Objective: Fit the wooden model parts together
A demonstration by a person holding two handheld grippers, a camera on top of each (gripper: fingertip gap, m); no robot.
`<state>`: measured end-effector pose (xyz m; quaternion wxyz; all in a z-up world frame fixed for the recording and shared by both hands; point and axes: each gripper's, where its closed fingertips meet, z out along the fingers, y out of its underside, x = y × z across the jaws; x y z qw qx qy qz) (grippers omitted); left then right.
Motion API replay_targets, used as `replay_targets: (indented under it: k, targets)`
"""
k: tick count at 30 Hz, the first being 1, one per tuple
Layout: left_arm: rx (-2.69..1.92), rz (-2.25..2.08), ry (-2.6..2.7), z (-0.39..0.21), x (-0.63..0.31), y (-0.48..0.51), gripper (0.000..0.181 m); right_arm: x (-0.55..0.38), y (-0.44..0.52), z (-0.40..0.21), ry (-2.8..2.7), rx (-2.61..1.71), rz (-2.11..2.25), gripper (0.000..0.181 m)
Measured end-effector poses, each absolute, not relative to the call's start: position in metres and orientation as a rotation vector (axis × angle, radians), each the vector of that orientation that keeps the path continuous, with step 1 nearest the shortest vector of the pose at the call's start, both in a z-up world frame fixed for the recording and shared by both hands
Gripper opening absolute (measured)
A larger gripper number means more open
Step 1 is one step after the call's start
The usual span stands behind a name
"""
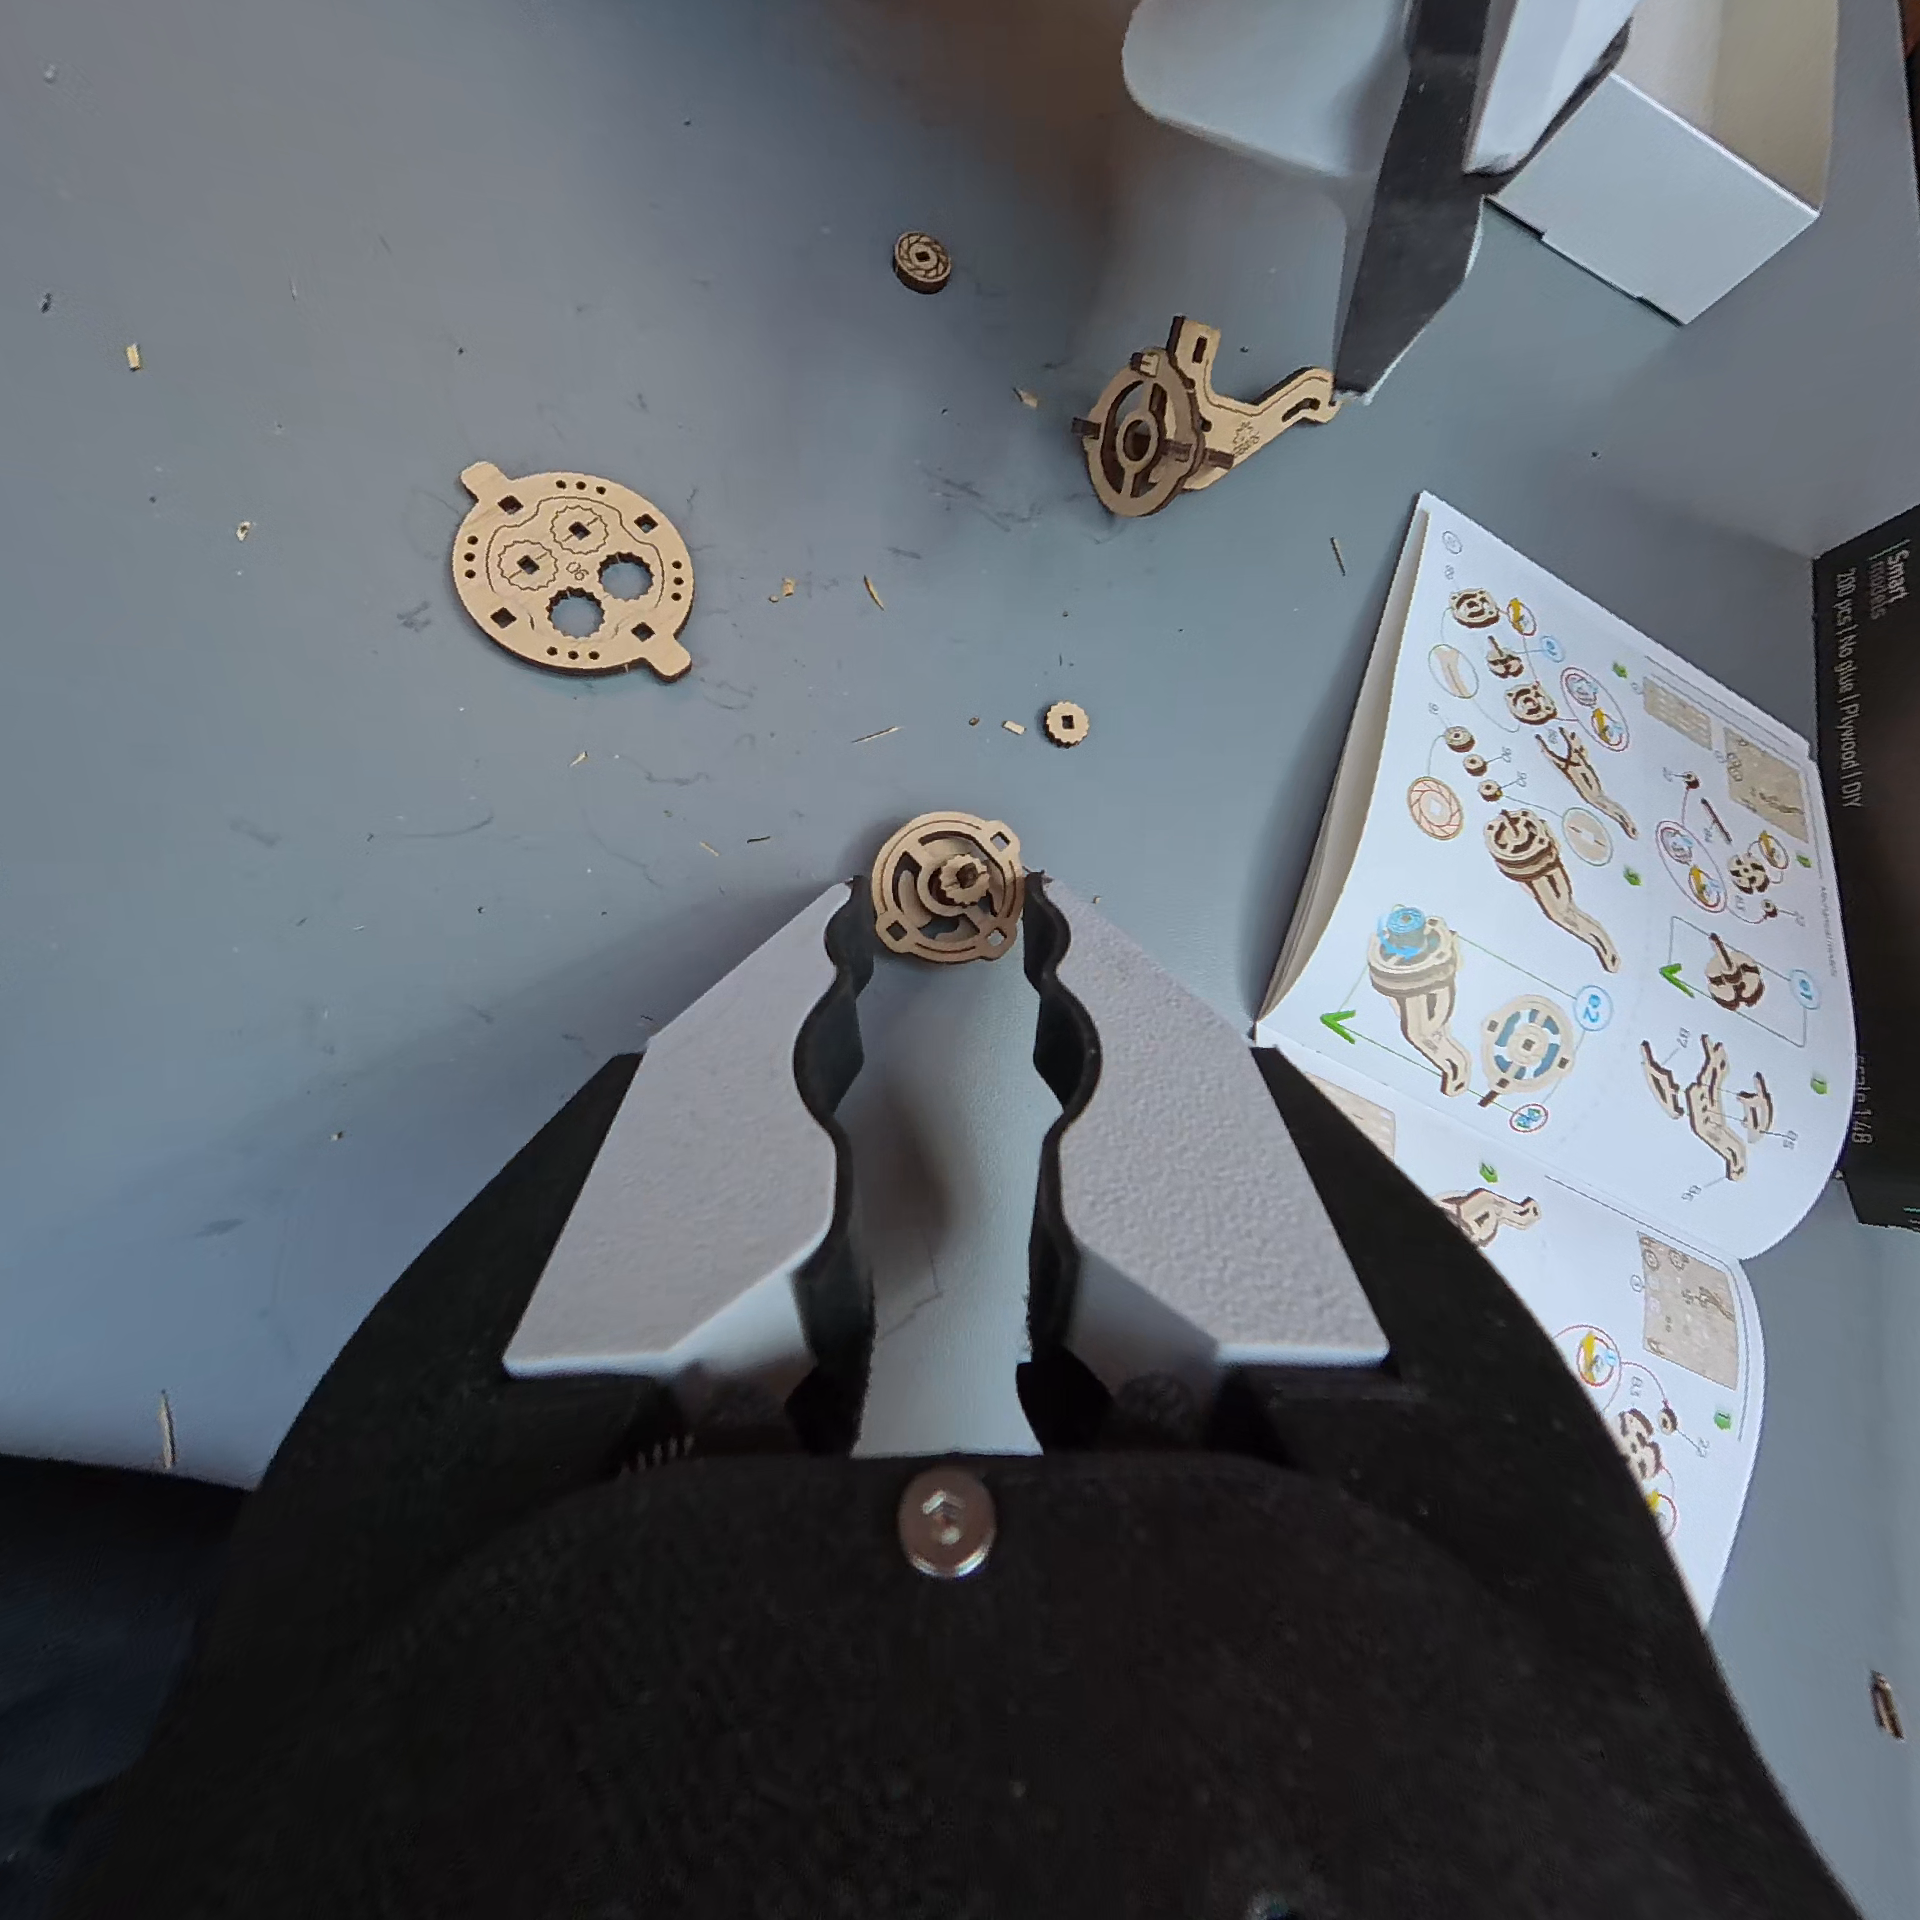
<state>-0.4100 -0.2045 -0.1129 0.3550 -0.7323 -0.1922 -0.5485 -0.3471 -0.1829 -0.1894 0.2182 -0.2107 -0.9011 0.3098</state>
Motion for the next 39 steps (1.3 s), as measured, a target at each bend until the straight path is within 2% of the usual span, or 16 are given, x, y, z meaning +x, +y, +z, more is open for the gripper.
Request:
replay_targets:
  k: [8, 17, 36, 39]
  targets:
    - [-1.893, -1.419, -0.499, -0.113, -0.41, -0.205, 0.026, -0.349, -0.183, -0.191, -2.481, -0.613, 0.918, 0.028]
    - [-1.895, -1.421, -0.501, -0.114, -0.41, -0.205, 0.026, -0.347, -0.187, -0.184, -2.46, -0.641, 1.045, 0.039]
    - [-1.894, -1.42, -0.502, -0.114, -0.411, -0.205, 0.026, -0.346, -0.18, -0.188, -2.434, -0.611, 1.015, 0.032]
    - [-1.896, -1.42, -0.502, -0.114, -0.41, -0.205, 0.026, -0.346, -0.181, -0.188, -2.433, -0.613, 1.02, 0.027]
